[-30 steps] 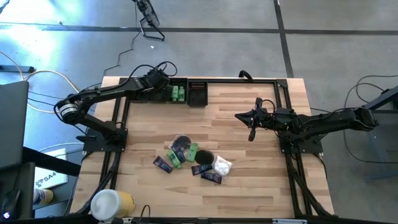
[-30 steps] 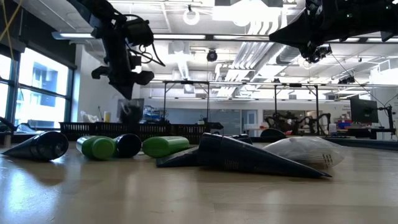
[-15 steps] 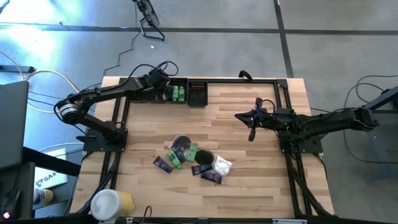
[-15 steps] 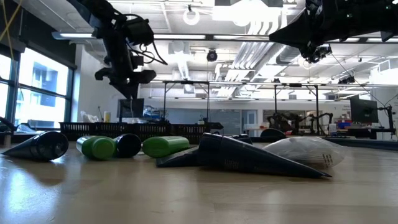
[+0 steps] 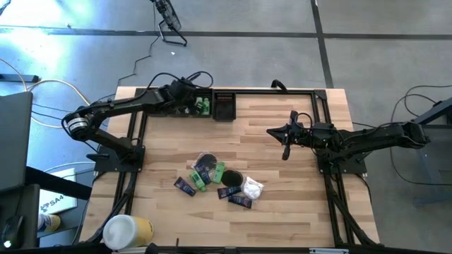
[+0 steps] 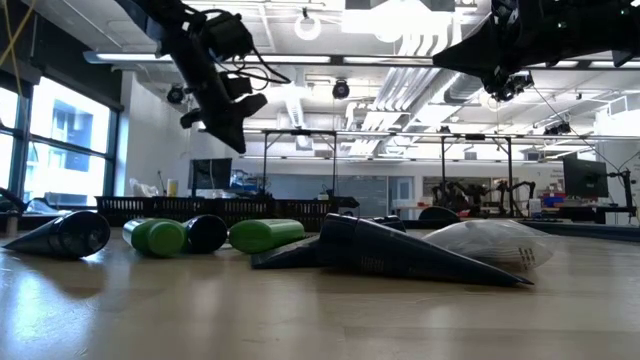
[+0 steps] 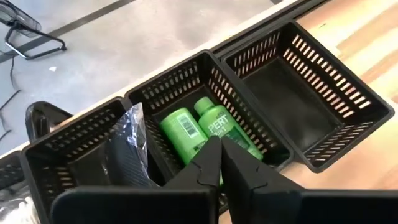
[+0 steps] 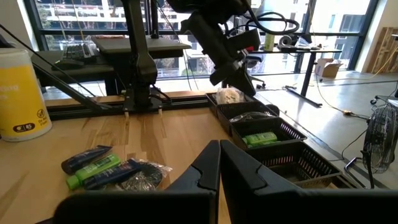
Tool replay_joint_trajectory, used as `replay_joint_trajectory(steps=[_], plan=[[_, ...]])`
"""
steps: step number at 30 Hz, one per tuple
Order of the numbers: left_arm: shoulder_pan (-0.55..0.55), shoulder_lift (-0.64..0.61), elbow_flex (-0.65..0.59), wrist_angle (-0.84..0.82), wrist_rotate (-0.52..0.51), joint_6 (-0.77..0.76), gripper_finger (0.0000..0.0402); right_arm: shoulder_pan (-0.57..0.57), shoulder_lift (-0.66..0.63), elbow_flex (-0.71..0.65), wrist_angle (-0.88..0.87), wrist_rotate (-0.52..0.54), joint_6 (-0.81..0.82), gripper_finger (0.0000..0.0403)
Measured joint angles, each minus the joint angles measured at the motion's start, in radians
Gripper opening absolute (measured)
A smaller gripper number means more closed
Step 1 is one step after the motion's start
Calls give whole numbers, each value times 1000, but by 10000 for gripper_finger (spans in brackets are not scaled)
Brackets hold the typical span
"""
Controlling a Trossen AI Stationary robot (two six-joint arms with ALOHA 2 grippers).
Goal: Pick & Place Travel size toiletries
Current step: Put the shampoo into the middle right black bin
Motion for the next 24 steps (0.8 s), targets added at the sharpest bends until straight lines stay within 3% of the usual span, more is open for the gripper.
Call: replay_joint_trajectory(steps=[6,11,24], plan=[[3,0,0,0,28,-16,26,0,0,0,0,0,0,4],[-26,0,-6,0,129,35,26,0,0,0,0,0,0,4],[-400,0,-13,-60,146,204,26,0,0,0,-1,0,-5,4]])
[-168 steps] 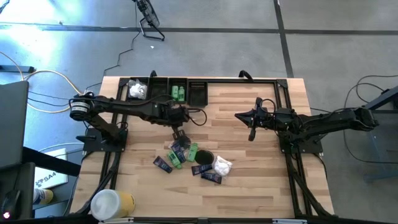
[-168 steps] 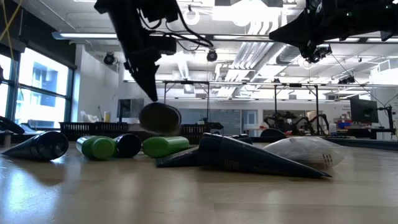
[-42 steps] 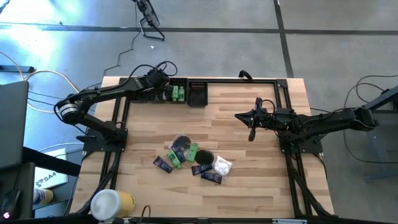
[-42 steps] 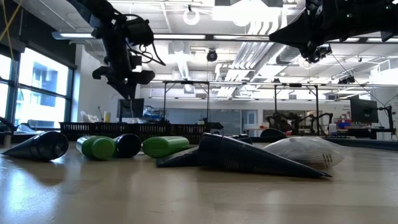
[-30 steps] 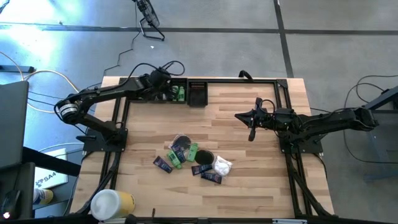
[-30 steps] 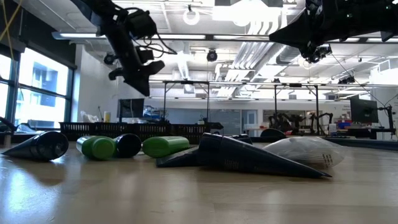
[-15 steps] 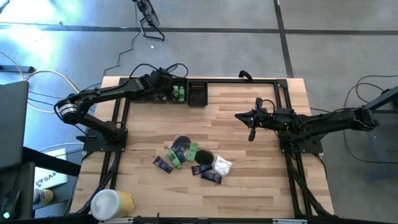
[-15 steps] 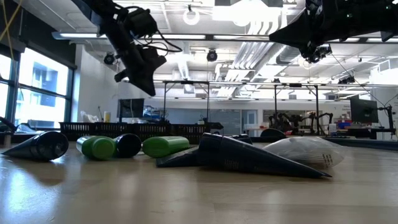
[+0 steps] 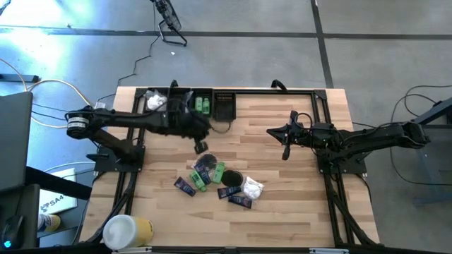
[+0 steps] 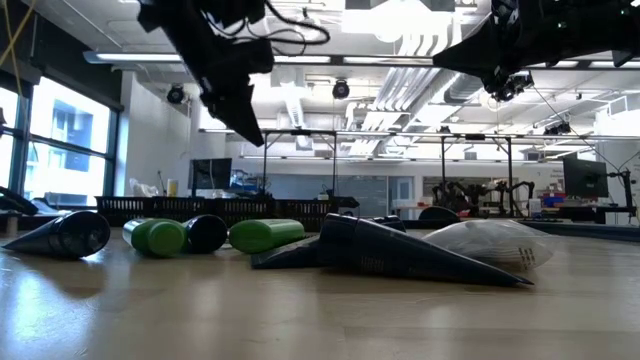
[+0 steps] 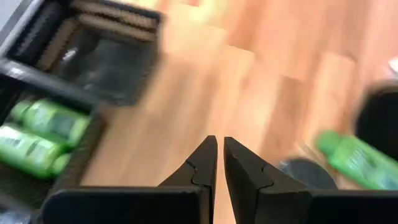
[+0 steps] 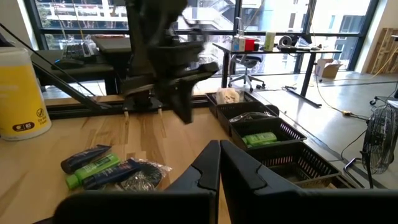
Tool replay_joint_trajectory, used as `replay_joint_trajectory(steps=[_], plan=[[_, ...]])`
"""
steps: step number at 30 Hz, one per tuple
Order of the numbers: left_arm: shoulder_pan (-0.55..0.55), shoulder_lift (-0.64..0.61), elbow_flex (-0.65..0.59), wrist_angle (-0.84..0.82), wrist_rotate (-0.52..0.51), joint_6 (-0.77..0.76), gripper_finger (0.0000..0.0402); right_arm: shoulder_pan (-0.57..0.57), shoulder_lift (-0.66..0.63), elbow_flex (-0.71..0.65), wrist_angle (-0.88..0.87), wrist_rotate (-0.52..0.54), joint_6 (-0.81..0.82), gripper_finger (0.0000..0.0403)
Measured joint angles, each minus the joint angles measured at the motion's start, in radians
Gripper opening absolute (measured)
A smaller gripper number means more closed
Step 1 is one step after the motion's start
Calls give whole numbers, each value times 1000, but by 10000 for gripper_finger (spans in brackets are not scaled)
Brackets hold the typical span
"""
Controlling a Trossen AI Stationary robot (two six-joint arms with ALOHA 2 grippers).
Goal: Pick & Place Travel size toiletries
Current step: Put the shampoo into the middle right black bin
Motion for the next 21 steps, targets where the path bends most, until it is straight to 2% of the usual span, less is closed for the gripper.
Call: replay_joint_trajectory(steps=[6,13,21], plan=[[-106,0,0,-14,-1,57,26,0,0,0,0,0,0,4],[-164,0,0,-13,-2,45,26,0,0,0,0,0,2,4],[-180,0,0,-1,-2,-88,26,0,0,0,1,0,3,4]])
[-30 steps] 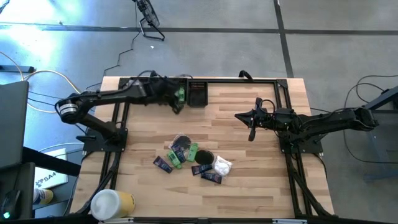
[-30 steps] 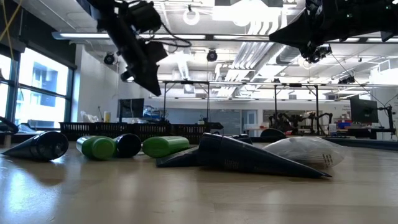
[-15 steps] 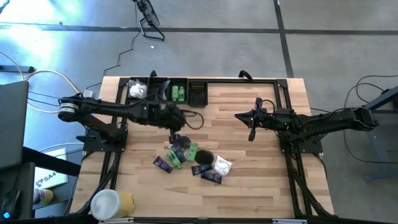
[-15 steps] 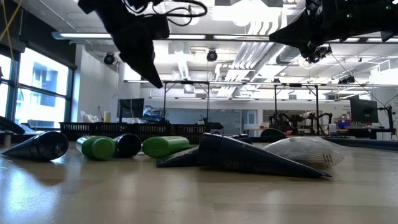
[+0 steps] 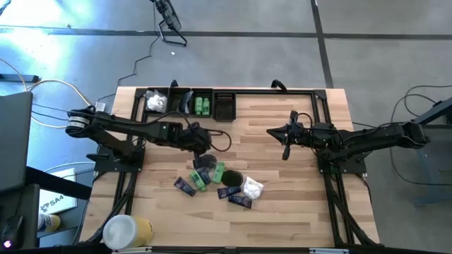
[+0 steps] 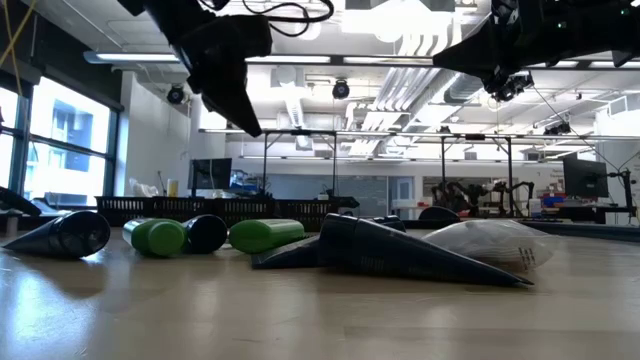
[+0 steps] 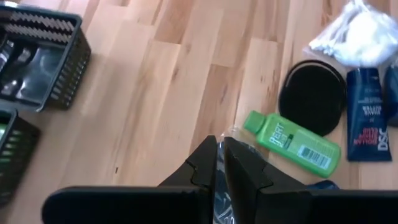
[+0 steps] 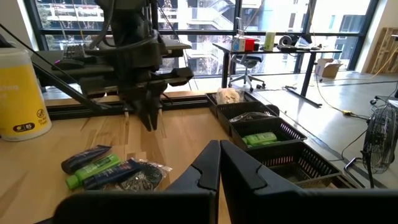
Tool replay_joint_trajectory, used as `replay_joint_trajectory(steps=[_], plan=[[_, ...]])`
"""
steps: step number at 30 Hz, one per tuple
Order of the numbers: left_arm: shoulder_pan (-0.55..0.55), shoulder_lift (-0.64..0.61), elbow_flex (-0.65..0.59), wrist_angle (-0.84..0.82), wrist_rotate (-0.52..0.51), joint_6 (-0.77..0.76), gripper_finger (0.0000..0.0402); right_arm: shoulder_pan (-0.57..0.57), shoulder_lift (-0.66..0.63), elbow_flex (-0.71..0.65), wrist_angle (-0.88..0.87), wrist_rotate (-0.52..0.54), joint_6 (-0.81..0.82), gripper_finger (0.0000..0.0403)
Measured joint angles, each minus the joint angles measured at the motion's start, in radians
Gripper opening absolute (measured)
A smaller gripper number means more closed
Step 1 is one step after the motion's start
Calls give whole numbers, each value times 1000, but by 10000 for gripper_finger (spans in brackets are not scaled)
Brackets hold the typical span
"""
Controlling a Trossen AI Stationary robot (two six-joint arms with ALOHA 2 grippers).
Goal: Pick & Place Travel size toiletries
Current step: Put the shampoo into the middle right black bin
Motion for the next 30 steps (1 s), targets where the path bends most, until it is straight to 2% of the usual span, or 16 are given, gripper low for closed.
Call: replay_joint_trajectory(steps=[10,21,30], plan=[[0,0,0,12,-1,-133,26,0,0,0,0,0,-6,4],[0,0,0,174,-7,-158,26,-1,0,0,79,8,-103,4],[0,0,0,258,-6,-176,26,0,0,0,84,6,-56,4]])
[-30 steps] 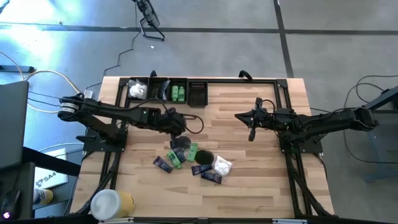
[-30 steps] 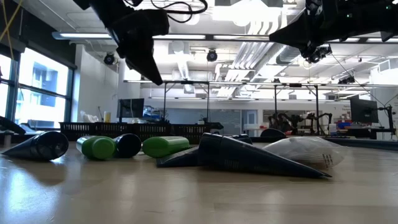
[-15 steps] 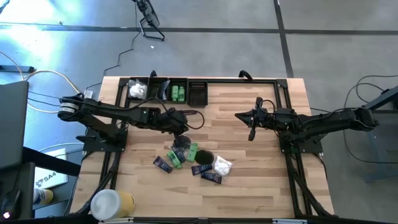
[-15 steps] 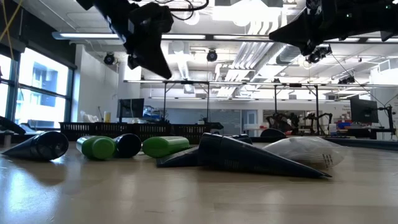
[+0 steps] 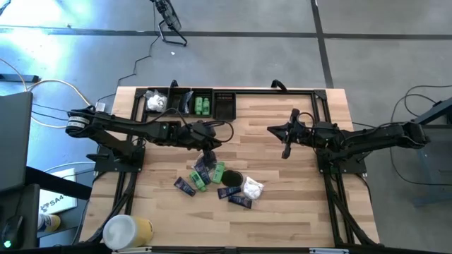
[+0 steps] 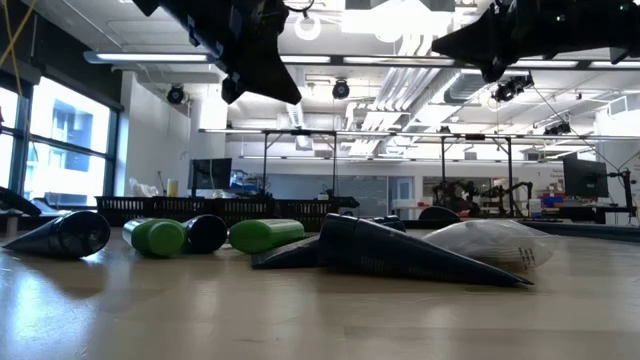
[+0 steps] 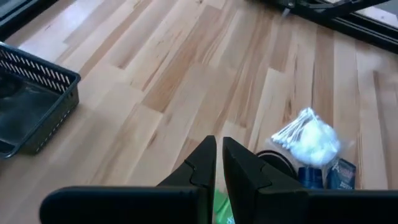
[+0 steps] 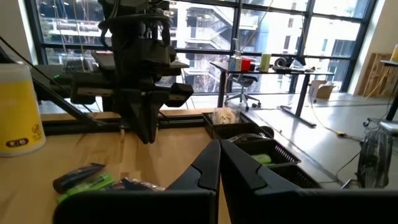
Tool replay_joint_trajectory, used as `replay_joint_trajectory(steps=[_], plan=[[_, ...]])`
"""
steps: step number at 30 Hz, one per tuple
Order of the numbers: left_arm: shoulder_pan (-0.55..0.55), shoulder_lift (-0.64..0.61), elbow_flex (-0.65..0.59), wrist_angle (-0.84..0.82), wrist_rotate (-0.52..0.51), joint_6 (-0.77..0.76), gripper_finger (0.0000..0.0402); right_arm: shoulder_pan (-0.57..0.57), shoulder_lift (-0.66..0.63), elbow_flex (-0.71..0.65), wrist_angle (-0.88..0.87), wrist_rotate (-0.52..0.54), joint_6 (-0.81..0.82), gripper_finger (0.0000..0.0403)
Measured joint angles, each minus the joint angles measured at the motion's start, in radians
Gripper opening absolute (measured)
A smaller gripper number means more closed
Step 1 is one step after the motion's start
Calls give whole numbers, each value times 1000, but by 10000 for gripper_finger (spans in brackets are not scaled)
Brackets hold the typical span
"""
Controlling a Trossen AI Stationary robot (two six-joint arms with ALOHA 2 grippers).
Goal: Pick & Place Travel size toiletries
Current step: Put the shampoo into the middle right black bin
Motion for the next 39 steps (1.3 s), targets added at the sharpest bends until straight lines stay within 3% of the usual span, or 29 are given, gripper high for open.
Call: replay_joint_trajectory(steps=[9,14,20,27,39], plan=[[-5,0,0,13,16,-114,26,0,0,0,-25,-2,6,4],[-95,42,-1,14,-109,-203,16,18,-33,0,-49,-35,5,4],[-165,91,0,25,-148,-361,5,40,-147,1,-194,-188,5,3],[-213,149,41,6,-157,-449,1,54,-285,0,-356,-182,6,3],[-216,381,397,-577,-146,-689,0,53,-310,0,-407,-182,9,3]])
